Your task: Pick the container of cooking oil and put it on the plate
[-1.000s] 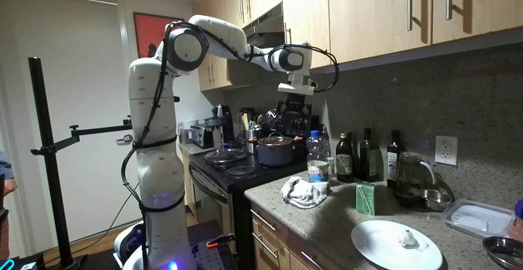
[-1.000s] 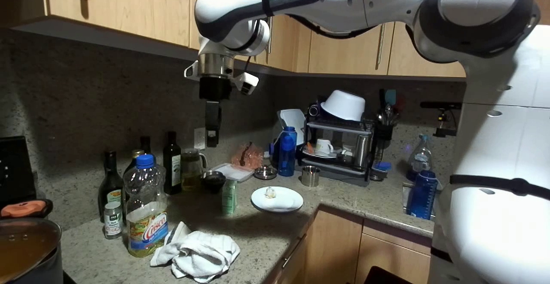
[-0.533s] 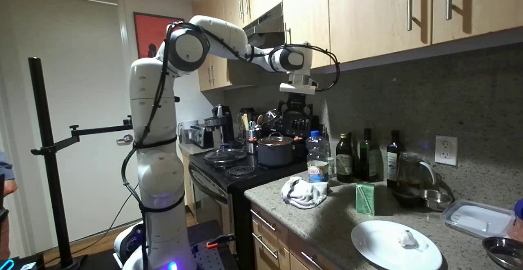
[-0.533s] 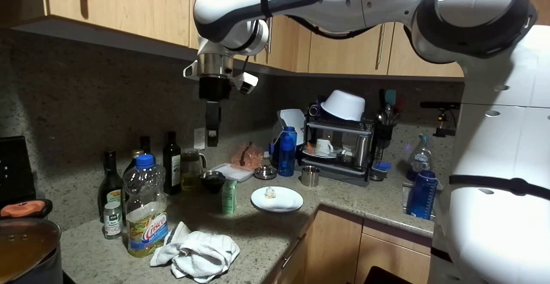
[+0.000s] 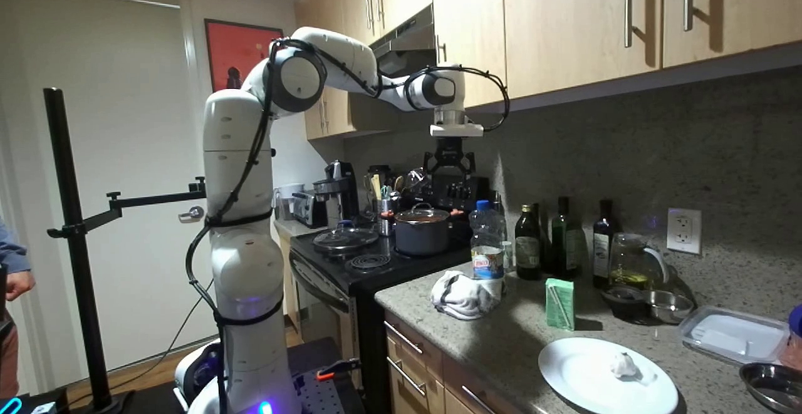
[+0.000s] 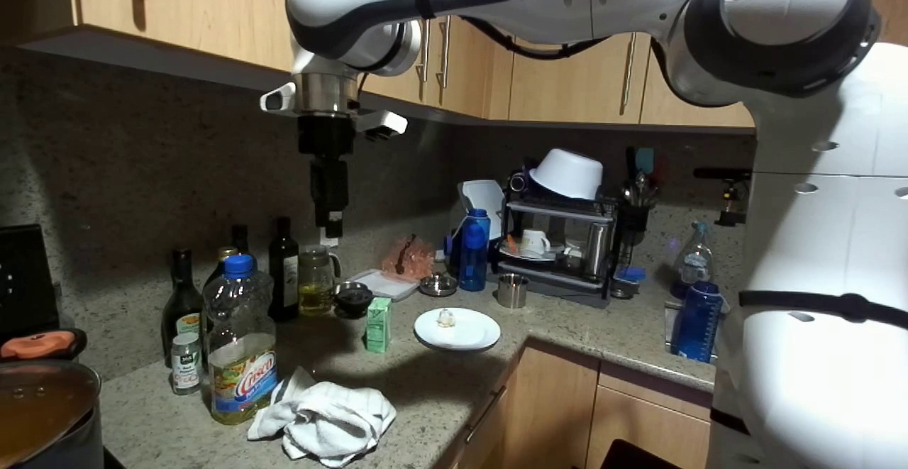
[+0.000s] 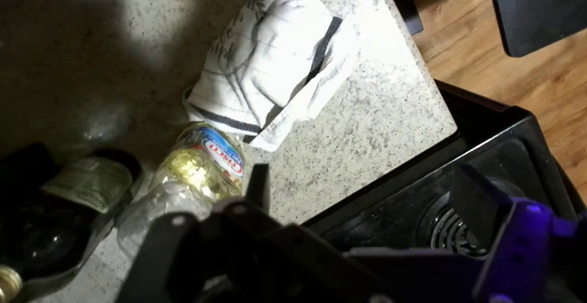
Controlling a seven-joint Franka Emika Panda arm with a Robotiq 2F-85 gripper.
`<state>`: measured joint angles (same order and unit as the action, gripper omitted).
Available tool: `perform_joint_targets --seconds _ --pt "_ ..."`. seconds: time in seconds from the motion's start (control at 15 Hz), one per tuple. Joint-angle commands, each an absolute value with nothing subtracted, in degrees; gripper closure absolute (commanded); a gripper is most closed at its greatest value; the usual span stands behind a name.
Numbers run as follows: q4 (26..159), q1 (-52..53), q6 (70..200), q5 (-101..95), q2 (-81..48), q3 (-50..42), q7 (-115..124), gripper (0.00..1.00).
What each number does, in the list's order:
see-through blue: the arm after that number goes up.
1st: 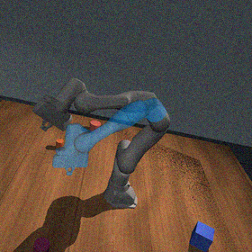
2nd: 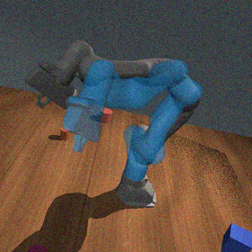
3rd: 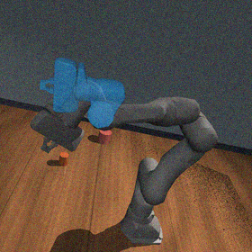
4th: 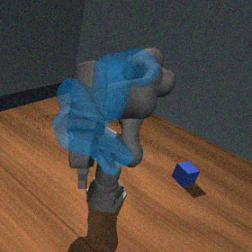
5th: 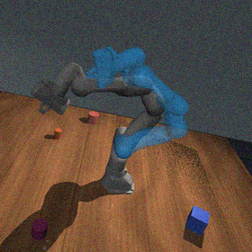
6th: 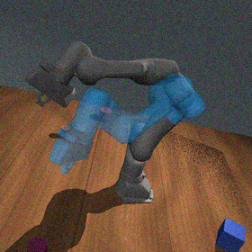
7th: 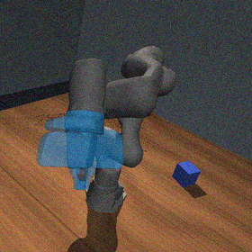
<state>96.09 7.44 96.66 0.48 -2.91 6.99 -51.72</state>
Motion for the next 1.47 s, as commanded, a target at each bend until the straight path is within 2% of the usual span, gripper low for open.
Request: perform_joint_targets --seconds 0.0,0.2,0.27,0.47,1.4 --pt "88.32 8.95 96.03 -4.27 -7.79 9.09 -58.24 0.0" --pt "84.02 9.87 95.14 -7.93 -10.82 10.5 -64.86 0.0" --pt "88.06 9.35 96.43 -5.78 -8.14 10.13 -60.97 0.0" --pt "85.92 9.77 96.34 -6.8 -10.06 10.47 -62.88 0.0" --pt "101.56 8.67 119.48 -5.96 -6.13 9.91 -53.91 0.0"
